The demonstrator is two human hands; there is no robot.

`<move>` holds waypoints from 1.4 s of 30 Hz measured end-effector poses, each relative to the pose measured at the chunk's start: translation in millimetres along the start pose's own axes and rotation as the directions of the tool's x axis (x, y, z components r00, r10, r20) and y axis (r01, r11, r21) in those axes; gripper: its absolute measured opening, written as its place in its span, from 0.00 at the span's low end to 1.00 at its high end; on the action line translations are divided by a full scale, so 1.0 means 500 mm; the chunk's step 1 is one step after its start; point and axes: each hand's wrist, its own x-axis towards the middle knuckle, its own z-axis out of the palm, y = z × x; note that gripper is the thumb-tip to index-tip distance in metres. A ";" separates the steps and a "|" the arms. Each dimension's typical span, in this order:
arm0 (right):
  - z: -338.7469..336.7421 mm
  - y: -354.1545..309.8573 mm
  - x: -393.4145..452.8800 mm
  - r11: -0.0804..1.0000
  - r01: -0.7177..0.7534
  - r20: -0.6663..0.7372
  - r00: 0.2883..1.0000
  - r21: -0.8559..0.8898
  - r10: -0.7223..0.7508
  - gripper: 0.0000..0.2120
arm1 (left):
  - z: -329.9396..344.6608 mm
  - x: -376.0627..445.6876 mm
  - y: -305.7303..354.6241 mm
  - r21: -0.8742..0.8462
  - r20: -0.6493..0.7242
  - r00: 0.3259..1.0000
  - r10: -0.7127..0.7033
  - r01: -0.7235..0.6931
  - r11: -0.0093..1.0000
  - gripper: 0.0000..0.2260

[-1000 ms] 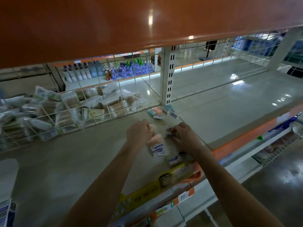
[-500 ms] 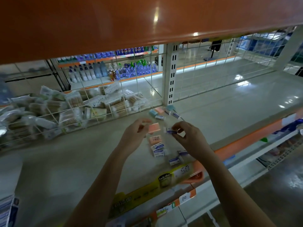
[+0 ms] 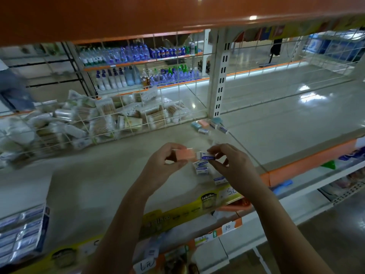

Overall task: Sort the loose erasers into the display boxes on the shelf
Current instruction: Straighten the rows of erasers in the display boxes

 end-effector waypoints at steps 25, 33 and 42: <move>0.354 -0.497 -0.015 0.888 0.373 0.376 0.808 0.268 -0.453 0.09 | -0.504 -0.440 -0.092 0.237 -0.526 0.840 -0.131 0.293 0.926 0.16; 0.476 -0.615 -0.045 0.882 0.465 0.428 0.783 0.082 -0.452 0.10 | -0.636 -0.523 -0.126 0.284 -0.470 0.877 -0.103 0.261 0.922 0.13; 0.550 -0.661 -0.059 0.927 0.373 0.406 0.853 -0.032 -0.329 0.09 | -0.721 -0.553 -0.176 0.334 -0.378 0.923 -0.068 0.204 0.920 0.13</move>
